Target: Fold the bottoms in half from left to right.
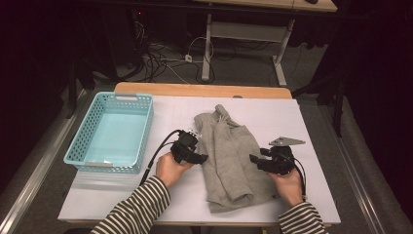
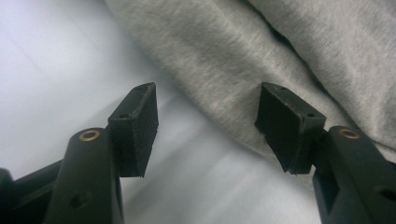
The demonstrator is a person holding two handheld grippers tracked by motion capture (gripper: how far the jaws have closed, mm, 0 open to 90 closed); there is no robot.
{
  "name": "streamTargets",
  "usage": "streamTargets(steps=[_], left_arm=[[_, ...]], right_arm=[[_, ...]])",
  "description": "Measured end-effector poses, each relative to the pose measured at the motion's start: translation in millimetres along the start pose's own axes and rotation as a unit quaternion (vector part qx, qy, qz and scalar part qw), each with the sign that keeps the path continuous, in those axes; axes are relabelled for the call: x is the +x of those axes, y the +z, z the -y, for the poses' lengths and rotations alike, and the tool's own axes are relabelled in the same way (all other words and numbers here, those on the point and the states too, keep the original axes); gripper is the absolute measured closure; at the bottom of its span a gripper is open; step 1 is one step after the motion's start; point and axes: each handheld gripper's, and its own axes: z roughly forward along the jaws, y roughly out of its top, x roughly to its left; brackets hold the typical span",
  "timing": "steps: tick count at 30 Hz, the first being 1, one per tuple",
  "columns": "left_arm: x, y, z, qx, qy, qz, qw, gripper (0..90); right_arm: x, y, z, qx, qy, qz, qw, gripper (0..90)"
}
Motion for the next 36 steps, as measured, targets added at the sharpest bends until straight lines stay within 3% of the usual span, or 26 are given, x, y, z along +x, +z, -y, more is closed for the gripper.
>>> streamTargets(steps=[6, 11, 13, 16, 22, 26, 36], left_arm=[[16.6, 4.8, -5.9, -0.018, -0.04, 0.013, 0.999, 38.0], [20.0, 8.8, -13.0, -0.02, -0.047, 0.014, 0.9986, 40.0], [20.9, 11.1, -15.5, -0.025, -0.054, 0.018, 0.9981, 41.5], [20.3, 14.7, -17.7, -0.032, -0.05, 0.019, 0.9981, 50.7], [26.7, 17.3, -21.5, -0.02, -0.07, 0.041, 0.9965, 83.1], [28.9, 14.4, -23.0, -0.012, -0.06, 0.031, 0.9976, 85.0], [41.8, -8.3, -23.3, -0.023, -0.065, 0.026, 0.9973, 85.5]], right_arm=[[-13.1, 11.3, -4.0, 0.016, 0.002, 0.026, 0.9995, 44.0], [-21.5, 22.0, -6.7, 0.042, 0.008, 0.039, 0.9983, 45.2], [-22.6, 26.5, -6.2, 0.054, 0.006, 0.035, 0.9979, 47.7], [-20.4, 30.4, -5.3, 0.069, -0.001, 0.027, 0.9973, 55.7], [-16.6, 29.7, -6.7, 0.08, 0.001, 0.006, 0.9967, 73.5], [-13.7, 29.0, -7.7, 0.087, 0.0, -0.001, 0.9962, 79.8], [-7.4, 28.0, -10.6, 0.086, 0.01, -0.021, 0.996, 81.9]])
